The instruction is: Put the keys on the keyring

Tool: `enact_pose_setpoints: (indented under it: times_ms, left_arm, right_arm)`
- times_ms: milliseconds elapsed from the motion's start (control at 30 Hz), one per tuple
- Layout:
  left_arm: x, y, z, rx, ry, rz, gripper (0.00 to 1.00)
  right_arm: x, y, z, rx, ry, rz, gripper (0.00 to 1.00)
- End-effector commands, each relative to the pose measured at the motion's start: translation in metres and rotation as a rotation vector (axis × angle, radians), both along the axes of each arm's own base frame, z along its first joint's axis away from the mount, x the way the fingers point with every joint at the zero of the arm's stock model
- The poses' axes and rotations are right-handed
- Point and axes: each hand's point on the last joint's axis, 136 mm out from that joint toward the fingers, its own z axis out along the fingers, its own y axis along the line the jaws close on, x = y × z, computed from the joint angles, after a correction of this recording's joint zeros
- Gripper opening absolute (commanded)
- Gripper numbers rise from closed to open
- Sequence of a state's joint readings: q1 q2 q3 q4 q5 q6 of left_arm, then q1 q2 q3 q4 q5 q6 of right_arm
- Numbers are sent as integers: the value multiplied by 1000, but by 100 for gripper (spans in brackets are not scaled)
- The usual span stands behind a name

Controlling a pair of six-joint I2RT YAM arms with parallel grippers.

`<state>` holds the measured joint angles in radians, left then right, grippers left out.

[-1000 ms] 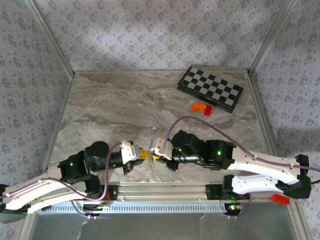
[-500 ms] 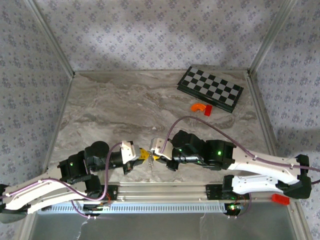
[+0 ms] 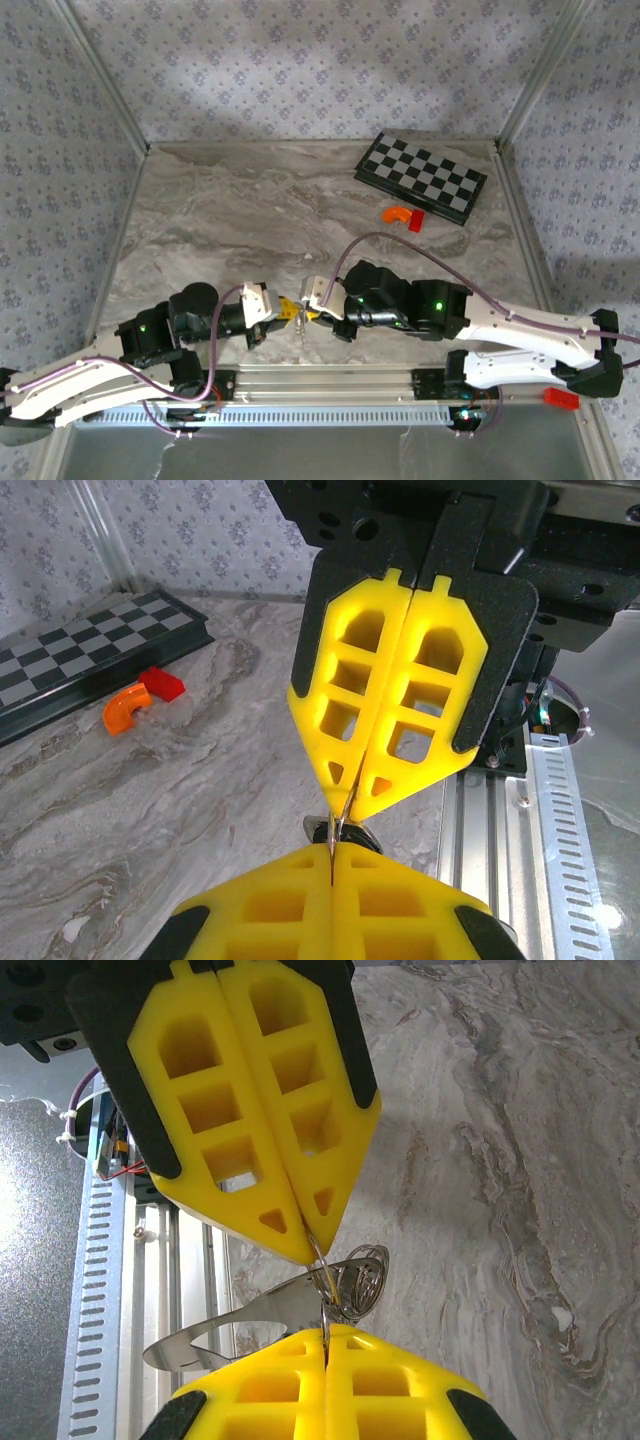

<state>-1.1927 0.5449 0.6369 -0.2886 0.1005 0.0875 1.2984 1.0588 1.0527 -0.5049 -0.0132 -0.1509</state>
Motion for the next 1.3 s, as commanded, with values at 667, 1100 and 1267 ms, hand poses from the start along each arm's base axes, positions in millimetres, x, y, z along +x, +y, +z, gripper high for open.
enact_pose_setpoints:
  times_ms: [667, 1100, 1267]
  left_arm:
    - [-3, 0, 18, -44, -36, -15, 0]
    - [-3, 0, 18, -44, -38, -14, 0]
    - [-3, -1, 18, -44, -38, -14, 0]
  right_arm:
    - [5, -7, 1, -10, -13, -26, 0]
    - [7, -7, 1, -12, -22, -31, 0]
    - [6, -7, 3, -6, -23, -27, 0]
